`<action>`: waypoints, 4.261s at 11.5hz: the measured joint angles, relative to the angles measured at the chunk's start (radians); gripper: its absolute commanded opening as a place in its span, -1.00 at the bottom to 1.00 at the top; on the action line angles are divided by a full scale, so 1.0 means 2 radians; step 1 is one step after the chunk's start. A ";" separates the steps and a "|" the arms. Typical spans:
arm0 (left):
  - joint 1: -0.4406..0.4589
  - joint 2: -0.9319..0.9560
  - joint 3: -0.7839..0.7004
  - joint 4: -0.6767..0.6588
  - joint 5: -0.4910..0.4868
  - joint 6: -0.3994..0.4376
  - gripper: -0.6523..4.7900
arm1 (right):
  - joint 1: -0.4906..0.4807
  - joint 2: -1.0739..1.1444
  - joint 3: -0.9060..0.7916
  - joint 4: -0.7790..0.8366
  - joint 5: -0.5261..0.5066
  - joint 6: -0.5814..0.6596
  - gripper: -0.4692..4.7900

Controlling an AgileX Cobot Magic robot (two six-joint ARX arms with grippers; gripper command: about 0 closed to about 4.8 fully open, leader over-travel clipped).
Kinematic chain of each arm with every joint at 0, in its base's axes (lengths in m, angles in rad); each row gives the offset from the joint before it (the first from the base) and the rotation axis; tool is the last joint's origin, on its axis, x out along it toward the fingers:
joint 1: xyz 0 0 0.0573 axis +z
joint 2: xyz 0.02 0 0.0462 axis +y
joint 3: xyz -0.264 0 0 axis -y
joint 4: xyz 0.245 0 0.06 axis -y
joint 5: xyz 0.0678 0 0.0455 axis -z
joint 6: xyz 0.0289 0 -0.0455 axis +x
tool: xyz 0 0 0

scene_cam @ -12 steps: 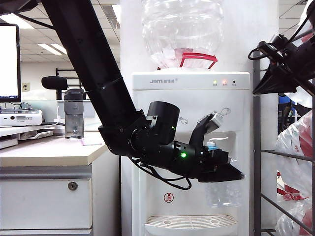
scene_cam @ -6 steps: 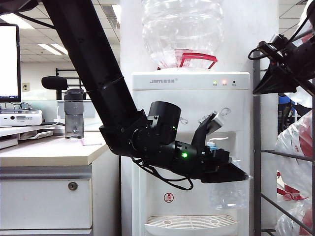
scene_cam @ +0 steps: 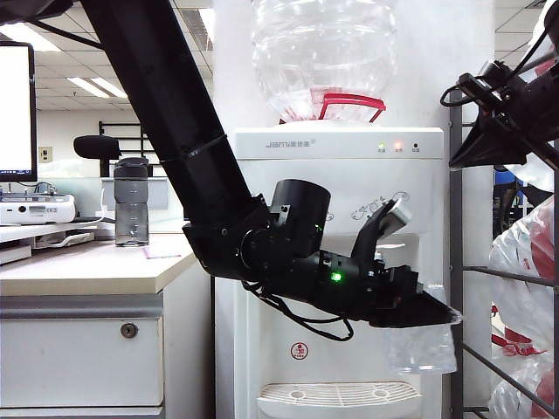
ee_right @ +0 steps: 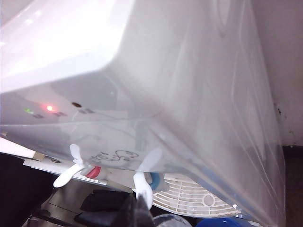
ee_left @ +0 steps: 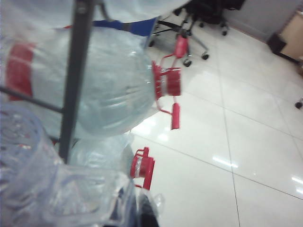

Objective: Pick up the plastic mug from the left desk, go to the cold water outlet of the water dispenser, press the vertical switch to get some water, then put the mug back on the desk.

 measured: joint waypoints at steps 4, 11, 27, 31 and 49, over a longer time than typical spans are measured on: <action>-0.002 0.000 -0.004 0.025 0.002 0.000 -0.78 | -0.010 0.000 0.000 0.004 0.002 0.000 -0.85; -0.009 -0.011 -0.005 0.039 0.012 0.000 -0.78 | -0.016 0.000 0.000 0.005 0.002 -0.001 -0.85; -0.017 -0.056 -0.005 0.039 0.039 0.013 -0.78 | -0.026 -0.014 0.005 0.034 0.010 0.000 -0.85; -0.017 -0.068 -0.005 0.038 0.045 0.014 -0.78 | -0.032 -0.017 0.005 0.034 0.010 0.000 -0.85; -0.016 -0.212 -0.006 -0.076 0.033 0.094 -0.78 | -0.034 -0.072 0.020 0.038 0.010 0.015 -0.85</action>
